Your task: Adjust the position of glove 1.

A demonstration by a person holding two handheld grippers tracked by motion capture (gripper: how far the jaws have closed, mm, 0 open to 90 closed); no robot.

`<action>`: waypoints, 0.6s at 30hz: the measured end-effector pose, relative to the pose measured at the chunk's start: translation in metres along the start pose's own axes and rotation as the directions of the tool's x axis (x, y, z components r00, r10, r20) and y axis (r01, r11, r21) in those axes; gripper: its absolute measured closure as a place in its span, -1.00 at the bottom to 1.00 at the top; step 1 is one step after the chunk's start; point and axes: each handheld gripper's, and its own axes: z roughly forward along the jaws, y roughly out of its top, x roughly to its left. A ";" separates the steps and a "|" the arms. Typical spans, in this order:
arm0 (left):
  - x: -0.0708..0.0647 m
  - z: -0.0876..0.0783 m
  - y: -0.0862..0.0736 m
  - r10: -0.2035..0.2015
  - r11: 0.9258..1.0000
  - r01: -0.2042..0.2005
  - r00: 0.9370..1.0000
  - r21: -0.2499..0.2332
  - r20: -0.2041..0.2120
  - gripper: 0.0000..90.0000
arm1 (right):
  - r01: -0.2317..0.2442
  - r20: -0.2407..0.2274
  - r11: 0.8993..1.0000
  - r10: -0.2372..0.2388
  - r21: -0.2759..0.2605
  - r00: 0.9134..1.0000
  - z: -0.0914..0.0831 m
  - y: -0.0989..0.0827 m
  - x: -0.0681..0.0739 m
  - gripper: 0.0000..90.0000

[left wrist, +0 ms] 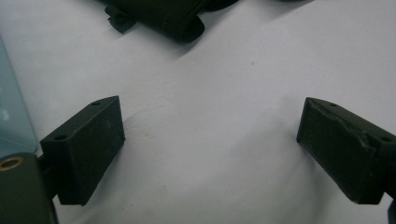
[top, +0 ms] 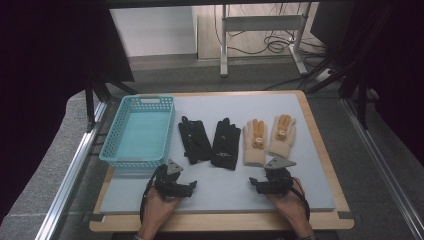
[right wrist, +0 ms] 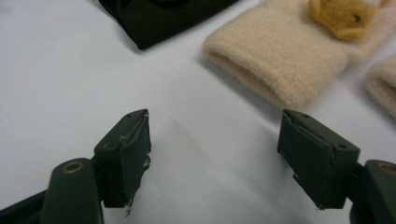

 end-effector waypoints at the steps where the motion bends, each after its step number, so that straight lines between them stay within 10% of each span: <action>1: 0.000 0.000 0.000 0.000 1.000 0.000 1.000 0.000 0.000 -0.83 | 0.001 -0.003 1.000 -0.001 0.000 1.000 0.000 0.000 0.000 -0.46; 18: 0.000 0.000 0.000 0.000 1.000 0.000 1.000 -0.002 0.000 -0.83 | 0.000 -0.002 1.000 0.000 0.001 1.000 0.000 0.000 0.000 -0.48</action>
